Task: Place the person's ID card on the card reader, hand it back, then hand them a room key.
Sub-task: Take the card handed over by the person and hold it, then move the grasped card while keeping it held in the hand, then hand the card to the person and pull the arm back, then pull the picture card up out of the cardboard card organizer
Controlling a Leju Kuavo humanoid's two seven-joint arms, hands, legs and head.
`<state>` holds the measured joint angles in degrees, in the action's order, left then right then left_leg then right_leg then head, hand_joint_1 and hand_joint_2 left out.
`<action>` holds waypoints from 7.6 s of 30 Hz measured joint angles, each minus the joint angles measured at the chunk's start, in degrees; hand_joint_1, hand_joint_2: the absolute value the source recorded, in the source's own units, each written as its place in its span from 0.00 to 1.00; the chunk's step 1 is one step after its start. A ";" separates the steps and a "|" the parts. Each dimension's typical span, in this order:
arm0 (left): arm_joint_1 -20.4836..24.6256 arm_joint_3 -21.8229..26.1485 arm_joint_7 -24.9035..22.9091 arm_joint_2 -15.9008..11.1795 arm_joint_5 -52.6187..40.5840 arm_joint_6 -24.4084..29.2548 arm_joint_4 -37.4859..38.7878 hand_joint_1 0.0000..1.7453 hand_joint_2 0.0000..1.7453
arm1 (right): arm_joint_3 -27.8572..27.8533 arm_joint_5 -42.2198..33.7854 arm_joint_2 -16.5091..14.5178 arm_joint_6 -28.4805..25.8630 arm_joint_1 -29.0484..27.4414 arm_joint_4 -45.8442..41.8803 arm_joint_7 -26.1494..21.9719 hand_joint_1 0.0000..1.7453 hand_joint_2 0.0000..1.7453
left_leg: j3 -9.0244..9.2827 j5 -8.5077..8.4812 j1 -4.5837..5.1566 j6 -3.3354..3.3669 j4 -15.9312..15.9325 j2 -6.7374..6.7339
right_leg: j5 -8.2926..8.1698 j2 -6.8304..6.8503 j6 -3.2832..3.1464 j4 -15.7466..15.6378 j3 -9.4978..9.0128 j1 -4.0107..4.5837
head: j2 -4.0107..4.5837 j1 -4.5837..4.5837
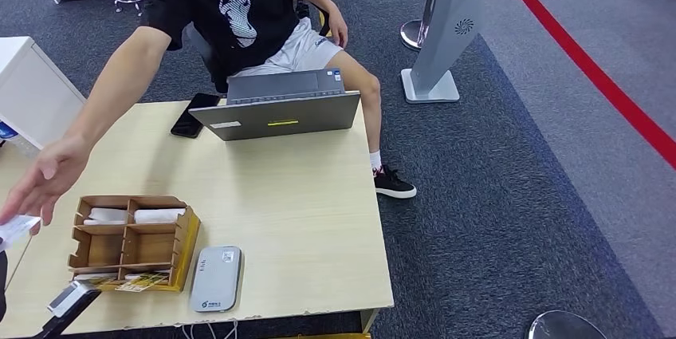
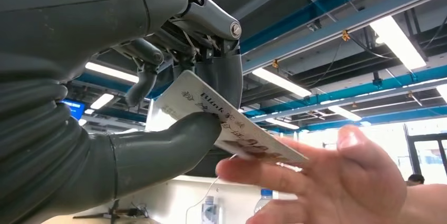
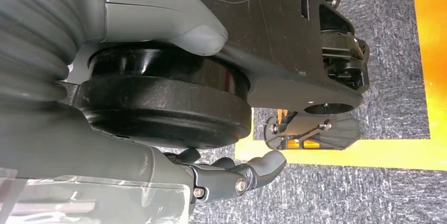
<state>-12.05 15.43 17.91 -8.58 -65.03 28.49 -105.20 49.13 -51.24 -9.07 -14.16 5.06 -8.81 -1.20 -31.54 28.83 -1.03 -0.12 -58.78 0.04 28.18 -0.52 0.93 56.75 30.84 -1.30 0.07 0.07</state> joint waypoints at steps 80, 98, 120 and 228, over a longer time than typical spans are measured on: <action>0.51 -28.70 -1.25 12.60 -1.85 7.81 24.95 1.00 1.00 | 3.60 -1.63 0.00 -1.27 0.58 0.00 1.13 0.00 1.00 | 0.00 0.01 0.04 0.01 -0.01 0.01 | -0.01 0.01 0.02 -0.03 0.00 -0.02 | 0.00 0.00; 2.51 -31.25 -2.38 11.26 -2.52 11.41 34.35 1.00 1.00 | 4.43 -1.68 0.00 -1.26 0.74 0.00 1.70 0.00 1.00 | 0.04 -0.02 0.03 0.02 -0.01 0.01 | -0.04 0.03 0.02 -0.02 -0.06 -0.02 | -0.01 0.00; 5.26 -21.22 -1.26 7.21 -1.14 10.02 17.70 1.00 1.00 | 5.84 -2.18 0.00 -1.21 0.81 0.09 1.22 0.00 1.00 | 0.03 -0.07 -0.01 -0.04 0.00 0.01 | -0.06 0.02 -0.03 0.04 -0.02 0.01 | -0.01 0.00; -0.17 -11.52 -1.25 5.58 -19.41 11.05 26.61 0.00 1.00 | 9.98 -6.39 0.43 -0.41 1.16 0.33 1.36 0.00 1.00 | -0.01 -0.06 -0.01 -0.03 0.01 -0.01 | -0.05 0.02 -0.05 0.01 0.01 0.01 | -0.01 -0.01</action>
<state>-12.22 3.91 16.66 -3.00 -84.43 39.54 -78.59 59.12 -57.63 -8.64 -14.57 6.22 -8.48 0.16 -31.55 28.78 -1.03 -0.16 -58.78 0.03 28.12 -0.50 0.89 56.76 30.85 -1.29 0.06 0.07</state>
